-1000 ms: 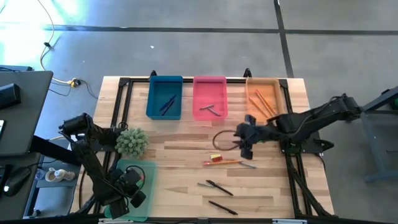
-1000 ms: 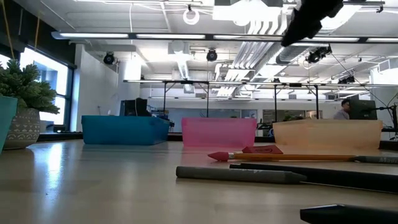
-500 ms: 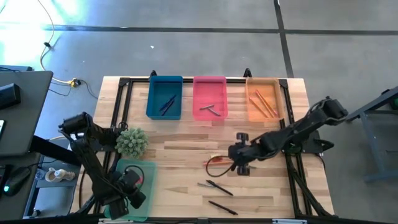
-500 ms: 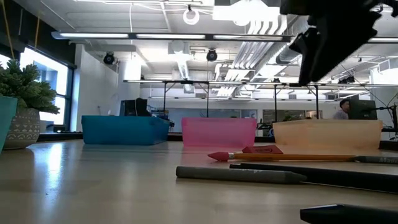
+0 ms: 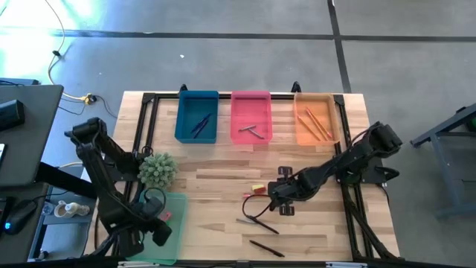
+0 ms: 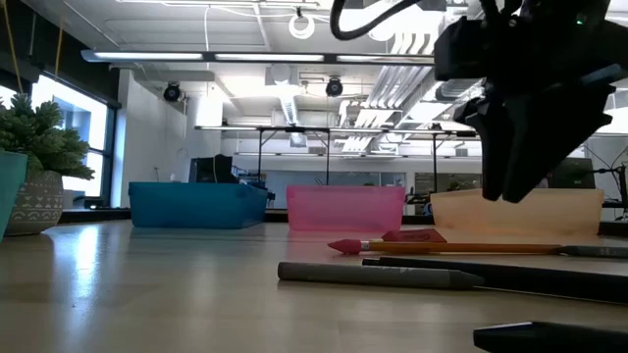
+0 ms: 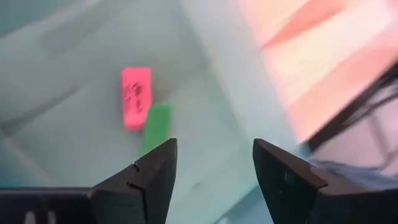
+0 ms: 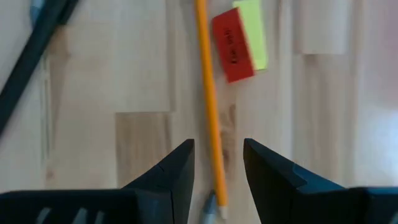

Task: Sort crayons/erasers/pens/pencils in bins
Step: Put the orange pencil into the orange bin

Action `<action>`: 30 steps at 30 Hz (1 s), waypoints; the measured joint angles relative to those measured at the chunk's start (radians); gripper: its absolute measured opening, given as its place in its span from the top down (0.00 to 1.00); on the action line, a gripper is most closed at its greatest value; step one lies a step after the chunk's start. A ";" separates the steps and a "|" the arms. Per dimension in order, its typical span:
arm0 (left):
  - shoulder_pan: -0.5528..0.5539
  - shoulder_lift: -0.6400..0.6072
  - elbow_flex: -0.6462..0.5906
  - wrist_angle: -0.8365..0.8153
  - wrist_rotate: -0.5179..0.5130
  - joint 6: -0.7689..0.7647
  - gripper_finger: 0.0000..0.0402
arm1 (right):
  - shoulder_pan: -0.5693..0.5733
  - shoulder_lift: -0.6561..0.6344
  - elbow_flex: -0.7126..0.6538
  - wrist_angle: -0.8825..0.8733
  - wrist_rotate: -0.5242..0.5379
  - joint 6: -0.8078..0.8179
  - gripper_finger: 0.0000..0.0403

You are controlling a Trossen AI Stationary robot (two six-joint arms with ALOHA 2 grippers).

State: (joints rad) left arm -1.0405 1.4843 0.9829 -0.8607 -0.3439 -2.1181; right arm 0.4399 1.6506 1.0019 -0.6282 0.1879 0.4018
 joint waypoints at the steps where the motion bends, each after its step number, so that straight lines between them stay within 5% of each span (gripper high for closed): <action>1: 0.000 -0.016 0.000 -0.003 -0.032 0.000 0.51 | -0.001 0.008 0.000 0.008 -0.012 0.001 0.68; 12: 0.065 -0.136 0.000 -0.014 -0.263 0.175 0.51 | -0.004 0.088 0.000 0.028 -0.024 0.008 0.68; 21: 0.185 -0.143 0.000 -0.002 -0.232 0.398 0.51 | -0.055 0.127 -0.001 0.027 -0.096 0.009 0.69; 30: 0.269 -0.143 0.000 -0.002 -0.212 0.560 0.51 | -0.085 0.134 0.001 0.026 -0.121 -0.027 0.81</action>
State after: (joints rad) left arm -0.7717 1.3411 0.9829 -0.8630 -0.5564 -1.5580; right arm 0.3545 1.7844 1.0027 -0.6017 0.0670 0.3752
